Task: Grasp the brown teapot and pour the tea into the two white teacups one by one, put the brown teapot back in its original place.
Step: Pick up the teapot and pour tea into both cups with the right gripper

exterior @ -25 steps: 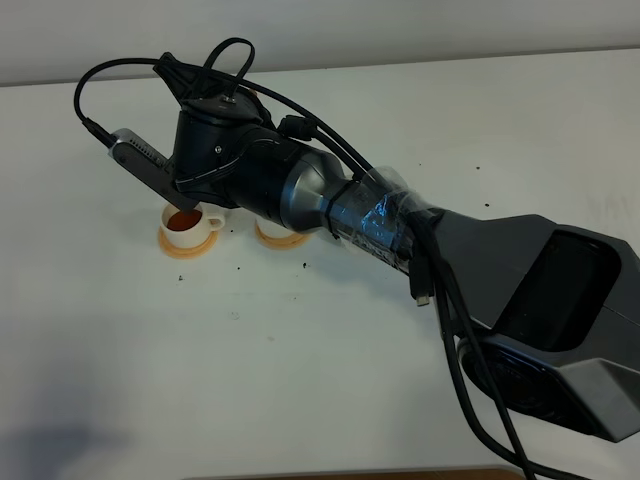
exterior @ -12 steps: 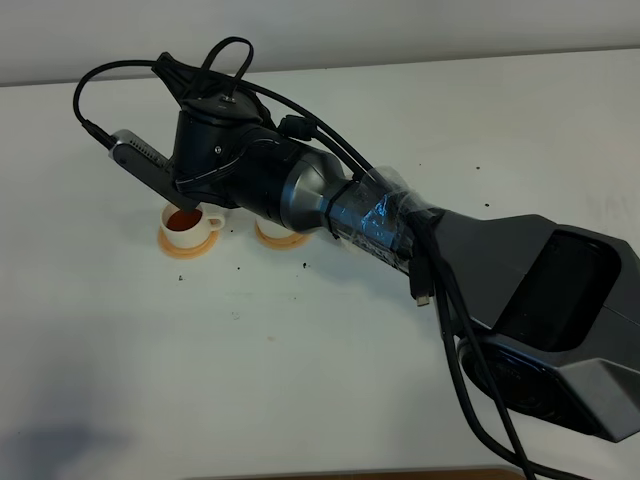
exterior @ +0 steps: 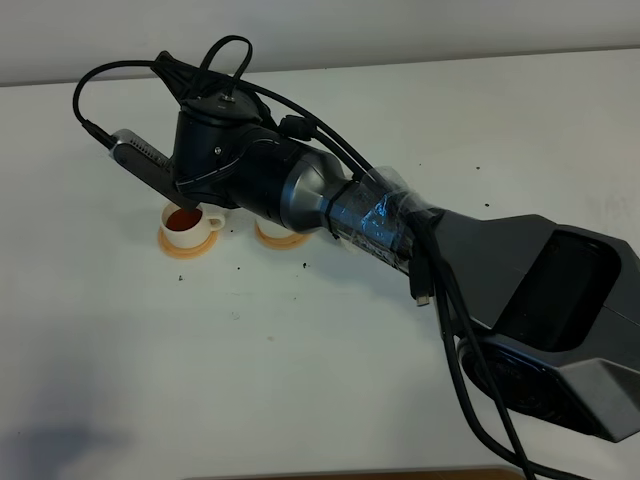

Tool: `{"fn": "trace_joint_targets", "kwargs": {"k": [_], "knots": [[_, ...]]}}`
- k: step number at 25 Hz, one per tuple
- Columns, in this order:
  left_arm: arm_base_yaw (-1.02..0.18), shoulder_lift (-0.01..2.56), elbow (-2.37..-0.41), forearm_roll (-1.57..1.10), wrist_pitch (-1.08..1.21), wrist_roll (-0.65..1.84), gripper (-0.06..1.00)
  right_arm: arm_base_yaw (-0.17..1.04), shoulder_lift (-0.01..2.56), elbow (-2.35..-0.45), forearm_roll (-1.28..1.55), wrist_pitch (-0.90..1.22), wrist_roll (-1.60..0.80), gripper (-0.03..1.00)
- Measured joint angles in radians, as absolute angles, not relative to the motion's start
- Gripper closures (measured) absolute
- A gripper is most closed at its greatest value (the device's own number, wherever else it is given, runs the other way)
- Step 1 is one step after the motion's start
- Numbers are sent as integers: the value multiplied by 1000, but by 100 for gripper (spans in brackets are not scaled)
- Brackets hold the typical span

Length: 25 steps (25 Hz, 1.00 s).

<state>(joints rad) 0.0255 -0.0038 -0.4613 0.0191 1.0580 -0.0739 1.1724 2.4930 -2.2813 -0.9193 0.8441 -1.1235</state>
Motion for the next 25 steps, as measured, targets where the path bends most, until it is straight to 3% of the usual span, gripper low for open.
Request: {"fn": "trace_joint_targets", "kwargs": {"k": [25], "knots": [[25, -4, -461, 19, 1058, -74, 67, 1172, 2493, -2281, -936, 843, -1120, 83]]}}
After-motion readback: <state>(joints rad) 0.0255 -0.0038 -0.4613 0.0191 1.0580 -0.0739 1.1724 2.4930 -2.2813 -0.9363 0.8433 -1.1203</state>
